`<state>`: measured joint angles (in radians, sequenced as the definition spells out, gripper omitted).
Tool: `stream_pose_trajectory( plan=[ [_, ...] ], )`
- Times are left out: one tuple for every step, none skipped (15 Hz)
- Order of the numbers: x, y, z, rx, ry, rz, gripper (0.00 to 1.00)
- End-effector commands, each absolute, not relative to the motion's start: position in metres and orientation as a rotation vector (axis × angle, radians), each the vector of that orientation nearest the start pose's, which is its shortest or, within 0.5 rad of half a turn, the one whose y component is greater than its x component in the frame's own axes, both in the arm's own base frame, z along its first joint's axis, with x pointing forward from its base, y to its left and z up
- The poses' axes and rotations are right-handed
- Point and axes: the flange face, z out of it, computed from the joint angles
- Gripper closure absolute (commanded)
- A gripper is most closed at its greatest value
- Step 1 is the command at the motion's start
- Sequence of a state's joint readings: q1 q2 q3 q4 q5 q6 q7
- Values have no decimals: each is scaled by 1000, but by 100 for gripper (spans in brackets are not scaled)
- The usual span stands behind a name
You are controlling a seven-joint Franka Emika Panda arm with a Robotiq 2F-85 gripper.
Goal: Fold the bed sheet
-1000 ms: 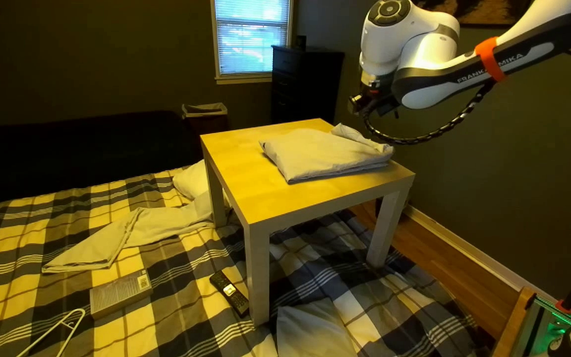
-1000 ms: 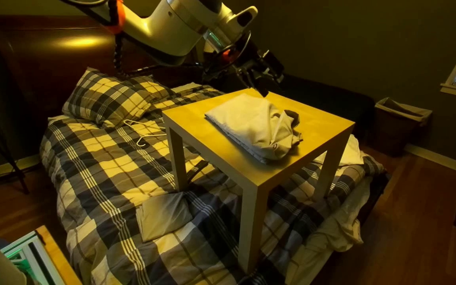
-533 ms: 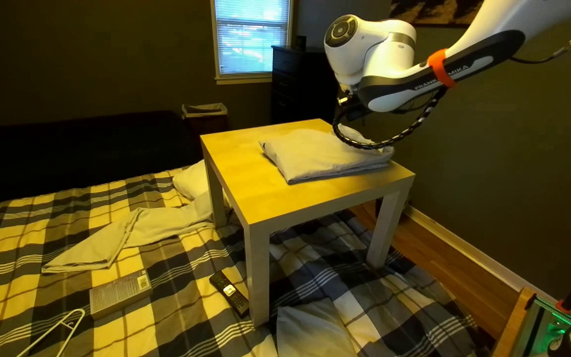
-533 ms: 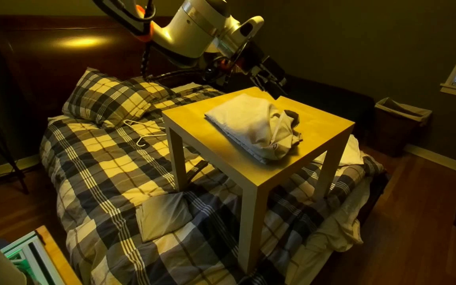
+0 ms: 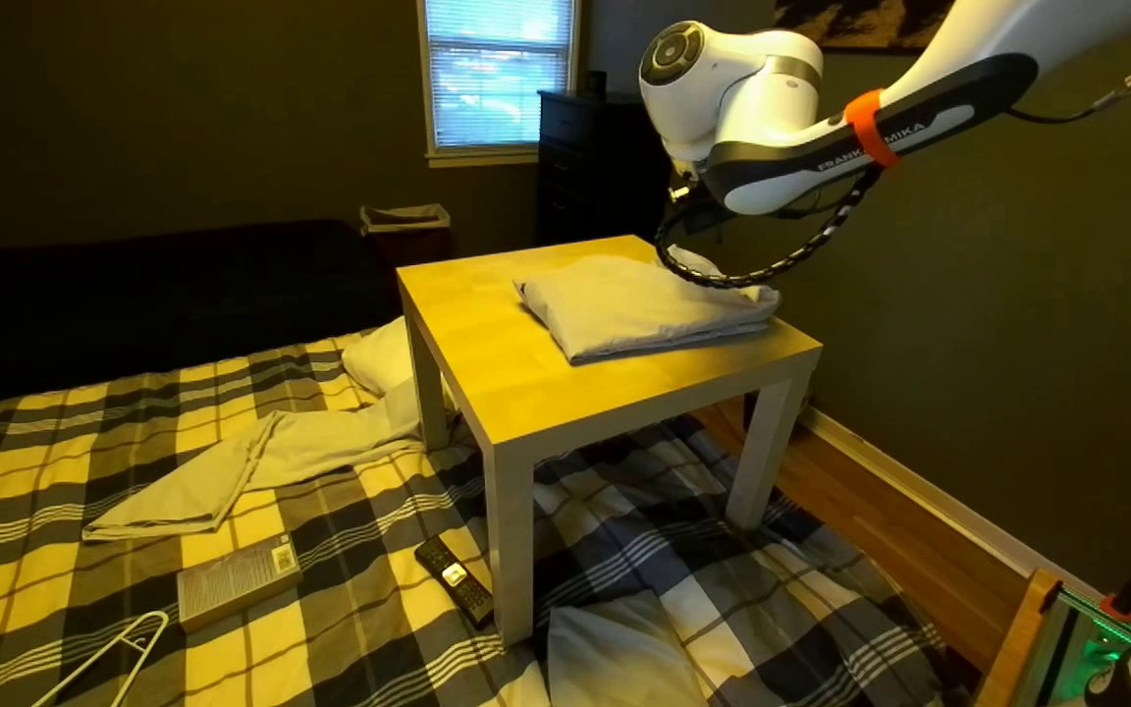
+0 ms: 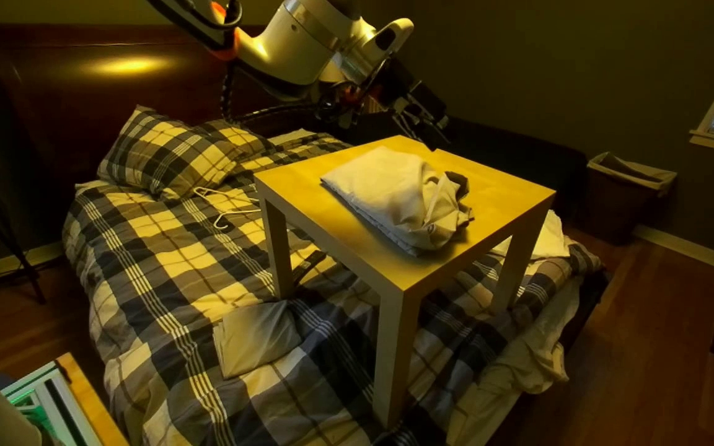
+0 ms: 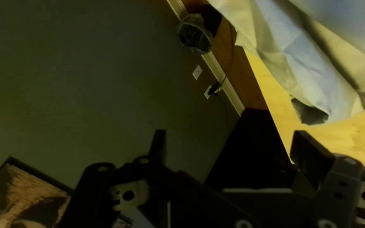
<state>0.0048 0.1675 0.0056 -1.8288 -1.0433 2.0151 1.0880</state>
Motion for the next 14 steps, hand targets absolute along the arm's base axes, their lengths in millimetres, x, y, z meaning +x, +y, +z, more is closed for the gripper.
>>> stream_pose_trajectory(
  plan=[
    [644,-39,447,2129,-826,503,0],
    [649,-38,439,2115,-862,475,0],
    [654,-36,432,2100,-885,447,0],
    [660,-34,425,2094,-917,425,0],
    [666,-32,419,2104,-952,407,0],
    [673,-30,412,2122,-997,399,0],
    [680,-28,406,2142,-1039,388,0],
    [687,-27,401,2149,-1091,390,0],
    [693,-27,396,2146,-1136,391,0],
    [701,-28,392,2140,-1193,415,0],
    [707,-32,388,2123,-1250,427,0],
    [713,-36,386,2102,-1300,444,0],
    [719,-43,383,2077,-1359,461,0],
    [724,-49,382,2050,-1414,479,0]
  ],
)
